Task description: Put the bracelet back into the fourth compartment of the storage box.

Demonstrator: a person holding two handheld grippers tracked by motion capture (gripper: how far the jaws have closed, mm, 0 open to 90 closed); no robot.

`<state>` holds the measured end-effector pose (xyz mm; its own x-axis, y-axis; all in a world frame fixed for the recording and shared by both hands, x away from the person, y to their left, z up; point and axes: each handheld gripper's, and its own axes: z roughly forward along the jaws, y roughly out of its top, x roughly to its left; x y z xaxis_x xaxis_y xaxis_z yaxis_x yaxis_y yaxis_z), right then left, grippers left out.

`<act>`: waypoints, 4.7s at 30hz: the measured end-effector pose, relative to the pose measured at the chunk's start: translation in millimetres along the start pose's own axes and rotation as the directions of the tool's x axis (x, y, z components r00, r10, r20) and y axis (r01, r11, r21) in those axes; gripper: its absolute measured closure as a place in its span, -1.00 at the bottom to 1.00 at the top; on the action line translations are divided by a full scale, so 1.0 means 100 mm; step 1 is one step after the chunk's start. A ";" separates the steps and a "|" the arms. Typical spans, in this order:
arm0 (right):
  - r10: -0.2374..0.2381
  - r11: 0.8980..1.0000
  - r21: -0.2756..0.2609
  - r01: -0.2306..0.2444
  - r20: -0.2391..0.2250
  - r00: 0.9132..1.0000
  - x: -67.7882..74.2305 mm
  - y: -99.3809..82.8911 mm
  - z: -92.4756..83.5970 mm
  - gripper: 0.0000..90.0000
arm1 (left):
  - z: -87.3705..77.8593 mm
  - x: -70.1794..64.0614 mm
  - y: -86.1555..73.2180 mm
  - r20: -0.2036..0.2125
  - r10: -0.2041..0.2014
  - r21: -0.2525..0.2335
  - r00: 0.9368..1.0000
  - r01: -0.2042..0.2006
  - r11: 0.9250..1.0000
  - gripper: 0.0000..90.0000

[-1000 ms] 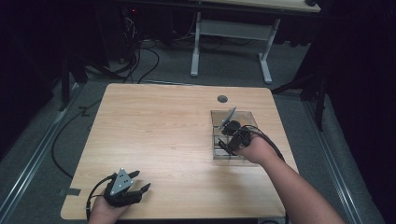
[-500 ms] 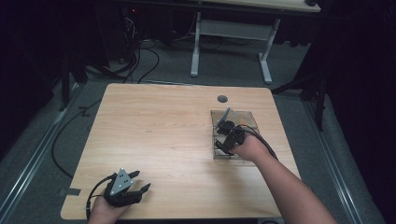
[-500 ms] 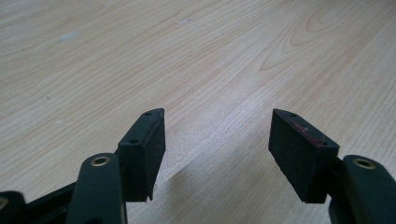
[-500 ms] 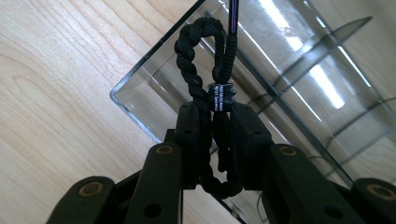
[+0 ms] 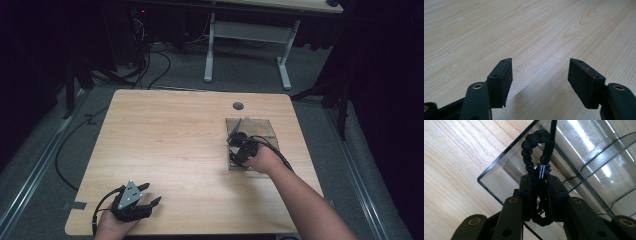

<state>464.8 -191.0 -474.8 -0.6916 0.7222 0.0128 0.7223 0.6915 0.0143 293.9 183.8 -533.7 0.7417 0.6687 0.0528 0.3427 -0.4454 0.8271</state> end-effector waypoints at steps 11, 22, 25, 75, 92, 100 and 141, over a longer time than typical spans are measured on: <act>0.017 1.000 0.014 -0.017 -0.010 1.000 0.00 0.01 0.05 0.67 | 0.00 0.00 0.00 0.001 0.001 0.002 1.000 -0.001 1.000 -0.18; 0.038 0.999 0.008 -0.037 -0.038 0.999 -0.02 0.00 0.10 0.66 | 0.00 0.00 0.00 0.000 0.000 0.003 1.000 0.000 1.000 -0.18; 0.035 0.999 0.002 -0.035 -0.051 0.998 -0.04 0.00 0.10 0.62 | 0.00 0.00 0.00 -0.001 0.001 0.003 1.000 -0.001 1.000 -0.18; 0.093 0.979 -0.177 -0.100 -0.047 0.995 -0.07 -0.39 -0.37 0.71 | 0.00 -0.01 0.00 -0.005 0.002 0.004 1.000 -0.002 1.000 -0.18; 0.113 0.963 -0.240 -0.121 -0.046 0.993 0.00 -0.71 -0.43 0.76 | 0.00 -0.01 0.00 -0.008 0.004 0.003 1.000 -0.003 1.000 -0.18; 0.117 0.955 -0.270 -0.126 -0.050 0.992 0.08 -0.80 -0.40 0.72 | 0.00 -0.01 0.00 -0.009 0.004 0.001 1.000 -0.004 1.000 -0.18; 0.103 0.733 -0.672 -0.106 -0.044 0.994 0.57 -1.37 0.25 0.06 | -0.03 -0.01 -0.01 -0.023 0.000 -0.038 1.000 -0.001 0.999 -0.20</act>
<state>326.5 -244.1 -500.7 -0.6127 0.7882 0.0579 0.6014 0.4175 0.6812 291.1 185.0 -533.1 0.7282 0.6822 0.0658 0.3195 -0.4229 0.8480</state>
